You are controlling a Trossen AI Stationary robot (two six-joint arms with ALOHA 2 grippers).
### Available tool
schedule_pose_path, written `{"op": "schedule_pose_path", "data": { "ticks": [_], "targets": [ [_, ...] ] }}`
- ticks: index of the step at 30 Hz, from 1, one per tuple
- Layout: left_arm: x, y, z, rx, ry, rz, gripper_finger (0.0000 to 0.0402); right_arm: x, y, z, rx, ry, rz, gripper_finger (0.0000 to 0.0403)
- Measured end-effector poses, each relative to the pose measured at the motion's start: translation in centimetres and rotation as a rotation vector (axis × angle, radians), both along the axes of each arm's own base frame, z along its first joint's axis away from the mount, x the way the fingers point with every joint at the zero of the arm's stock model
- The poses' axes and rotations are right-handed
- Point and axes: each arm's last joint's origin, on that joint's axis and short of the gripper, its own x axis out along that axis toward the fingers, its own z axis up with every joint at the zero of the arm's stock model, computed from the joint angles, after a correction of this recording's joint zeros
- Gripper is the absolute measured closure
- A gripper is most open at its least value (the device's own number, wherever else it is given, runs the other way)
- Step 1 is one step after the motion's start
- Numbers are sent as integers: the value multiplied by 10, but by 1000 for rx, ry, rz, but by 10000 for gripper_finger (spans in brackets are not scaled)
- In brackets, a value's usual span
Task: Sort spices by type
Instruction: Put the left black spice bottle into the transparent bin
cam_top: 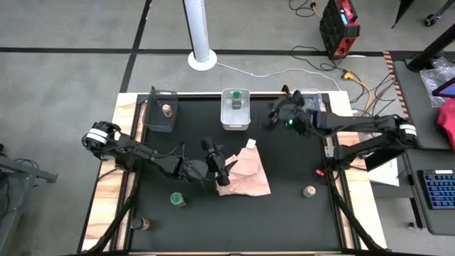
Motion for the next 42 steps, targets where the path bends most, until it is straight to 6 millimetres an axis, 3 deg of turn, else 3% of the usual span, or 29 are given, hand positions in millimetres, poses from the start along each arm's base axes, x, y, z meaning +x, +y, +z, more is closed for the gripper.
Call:
{"op": "schedule_pose_path", "data": {
  "ticks": [4, 9, 16, 19, 23, 42],
  "targets": [
    [0, -1, -1, 2, 6, -2, 104, -21, -28, -5, -8, -22, -71, 207],
    [-2, -6, -2, 9, 24, -17, 110, -51, -54, -13, 66, -207, 39, 207],
    [-4, -9, -2, 30, 26, 17, 116, -91, -66, -27, 35, -271, -246, 207],
    [-4, -9, -2, 33, 28, 15, 116, -96, -64, -29, 22, -302, -319, 207],
    [-4, -9, -2, 46, 35, 14, 116, -103, -64, -39, -13, -204, -482, 207],
    [-5, -8, -1, 55, 35, 39, 117, -103, -83, -71, 42, -108, -583, 207]
  ]
}}
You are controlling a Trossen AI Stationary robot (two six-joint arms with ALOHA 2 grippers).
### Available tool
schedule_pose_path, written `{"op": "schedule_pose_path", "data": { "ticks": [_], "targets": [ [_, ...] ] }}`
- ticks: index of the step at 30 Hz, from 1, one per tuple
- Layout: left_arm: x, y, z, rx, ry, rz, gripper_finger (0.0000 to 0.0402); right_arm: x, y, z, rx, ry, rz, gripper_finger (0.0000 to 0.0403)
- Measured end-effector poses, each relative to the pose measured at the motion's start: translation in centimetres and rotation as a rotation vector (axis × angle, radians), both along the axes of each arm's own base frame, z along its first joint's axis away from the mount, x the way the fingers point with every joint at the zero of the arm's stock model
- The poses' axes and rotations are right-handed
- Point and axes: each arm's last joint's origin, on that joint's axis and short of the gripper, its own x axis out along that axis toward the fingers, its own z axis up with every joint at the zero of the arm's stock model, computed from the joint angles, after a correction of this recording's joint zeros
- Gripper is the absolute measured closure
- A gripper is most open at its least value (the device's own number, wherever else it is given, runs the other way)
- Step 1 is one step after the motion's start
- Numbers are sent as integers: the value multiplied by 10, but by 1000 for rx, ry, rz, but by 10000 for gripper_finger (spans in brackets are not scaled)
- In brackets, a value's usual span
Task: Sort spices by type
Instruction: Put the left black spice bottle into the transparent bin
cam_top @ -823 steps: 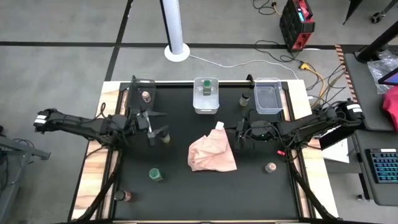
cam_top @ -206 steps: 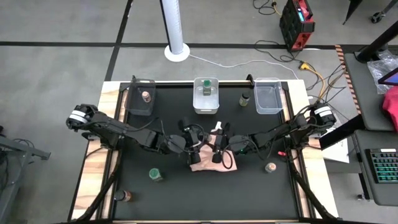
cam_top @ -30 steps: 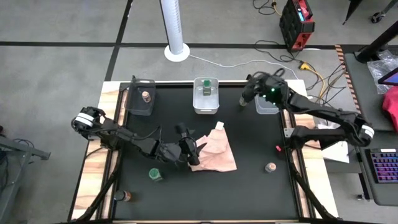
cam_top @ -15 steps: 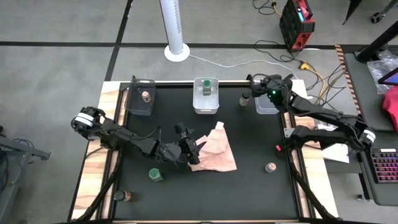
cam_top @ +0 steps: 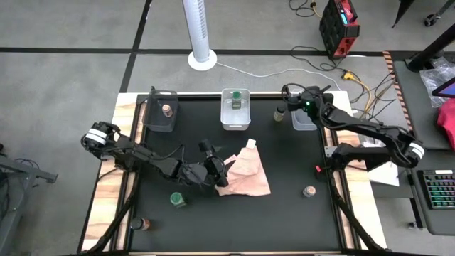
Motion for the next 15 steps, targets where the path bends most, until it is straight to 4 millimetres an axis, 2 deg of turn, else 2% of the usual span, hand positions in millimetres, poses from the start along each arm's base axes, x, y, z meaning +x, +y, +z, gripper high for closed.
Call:
{"op": "schedule_pose_path", "data": {
  "ticks": [8, 15],
  "targets": [
    [0, 0, 0, 0, 1, 0, 117, 6, -17, -16, -20, -1, -55, 207],
    [-1, 0, -1, -1, 10, 0, 117, 4, -36, -39, 66, 26, -49, 207]
  ]
}}
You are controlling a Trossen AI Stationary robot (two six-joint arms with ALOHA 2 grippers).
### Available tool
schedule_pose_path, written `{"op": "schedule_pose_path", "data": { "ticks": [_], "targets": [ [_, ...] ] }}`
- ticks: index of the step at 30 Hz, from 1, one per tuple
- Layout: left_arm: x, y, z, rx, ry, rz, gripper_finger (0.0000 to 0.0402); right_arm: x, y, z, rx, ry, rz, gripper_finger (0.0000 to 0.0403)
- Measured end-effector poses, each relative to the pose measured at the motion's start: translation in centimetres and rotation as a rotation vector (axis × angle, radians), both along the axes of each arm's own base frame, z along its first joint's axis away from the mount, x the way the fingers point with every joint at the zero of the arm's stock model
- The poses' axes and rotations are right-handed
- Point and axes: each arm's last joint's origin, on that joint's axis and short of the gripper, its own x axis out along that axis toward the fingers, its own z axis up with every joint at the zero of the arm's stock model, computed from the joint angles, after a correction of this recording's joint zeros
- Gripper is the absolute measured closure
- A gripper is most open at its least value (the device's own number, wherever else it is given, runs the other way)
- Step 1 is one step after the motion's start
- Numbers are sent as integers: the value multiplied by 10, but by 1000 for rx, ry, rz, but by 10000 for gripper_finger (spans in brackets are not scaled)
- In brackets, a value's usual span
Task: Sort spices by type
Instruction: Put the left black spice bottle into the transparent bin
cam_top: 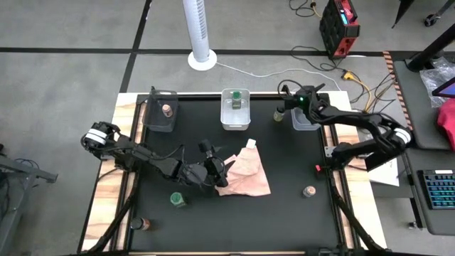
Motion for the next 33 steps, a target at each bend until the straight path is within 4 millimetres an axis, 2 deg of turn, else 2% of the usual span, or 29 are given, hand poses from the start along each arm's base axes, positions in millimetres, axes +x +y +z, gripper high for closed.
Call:
{"op": "schedule_pose_path", "data": {
  "ticks": [9, 33],
  "targets": [
    [0, 0, 0, -12, -5, 3, 117, 4, -8, -8, 2, -52, 5, 207],
    [0, 0, 0, -19, -9, 3, 117, 1, -6, -9, 19, -63, -11, 193]
  ]
}}
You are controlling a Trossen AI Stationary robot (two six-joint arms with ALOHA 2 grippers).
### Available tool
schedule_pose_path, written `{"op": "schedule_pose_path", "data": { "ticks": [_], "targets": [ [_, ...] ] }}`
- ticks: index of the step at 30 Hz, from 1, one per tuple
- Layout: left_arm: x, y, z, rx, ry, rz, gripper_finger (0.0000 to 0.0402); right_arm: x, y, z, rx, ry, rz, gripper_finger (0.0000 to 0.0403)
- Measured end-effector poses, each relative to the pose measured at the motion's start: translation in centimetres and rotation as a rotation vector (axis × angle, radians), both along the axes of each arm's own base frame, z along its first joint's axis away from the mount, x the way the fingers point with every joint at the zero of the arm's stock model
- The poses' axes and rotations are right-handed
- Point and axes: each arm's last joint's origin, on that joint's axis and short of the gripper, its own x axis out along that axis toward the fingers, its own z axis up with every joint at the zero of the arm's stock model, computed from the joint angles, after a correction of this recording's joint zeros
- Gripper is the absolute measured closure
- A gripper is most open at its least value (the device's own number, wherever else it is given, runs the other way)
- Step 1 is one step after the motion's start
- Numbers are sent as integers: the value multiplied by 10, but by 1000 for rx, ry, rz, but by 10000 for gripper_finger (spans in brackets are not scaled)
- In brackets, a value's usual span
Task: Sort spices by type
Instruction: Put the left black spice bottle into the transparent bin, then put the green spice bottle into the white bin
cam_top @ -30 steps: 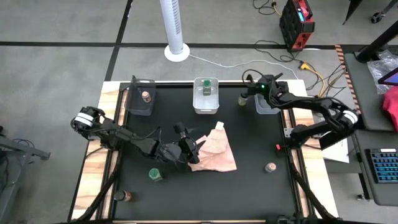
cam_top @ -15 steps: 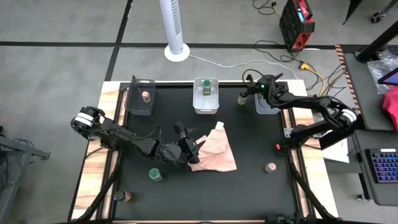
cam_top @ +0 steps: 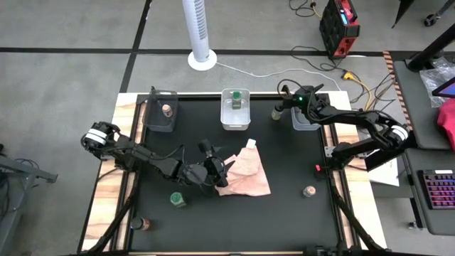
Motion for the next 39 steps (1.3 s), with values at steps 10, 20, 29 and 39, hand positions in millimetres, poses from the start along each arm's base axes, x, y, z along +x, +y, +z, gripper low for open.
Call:
{"op": "schedule_pose_path", "data": {
  "ticks": [10, 20, 29, 39],
  "targets": [
    [0, 0, 0, -1, 0, 0, 117, 1, 0, 0, 10, -11, 19, 150],
    [0, 0, 0, -6, -4, 1, 117, -2, 3, 10, -7, 12, 45, 132],
    [0, 0, 0, -6, -3, 1, 117, -4, 10, 37, -83, -28, 68, 118],
    [0, 0, 0, -6, -4, 1, 117, 7, 43, 68, -186, -101, 215, 133]
  ]
}}
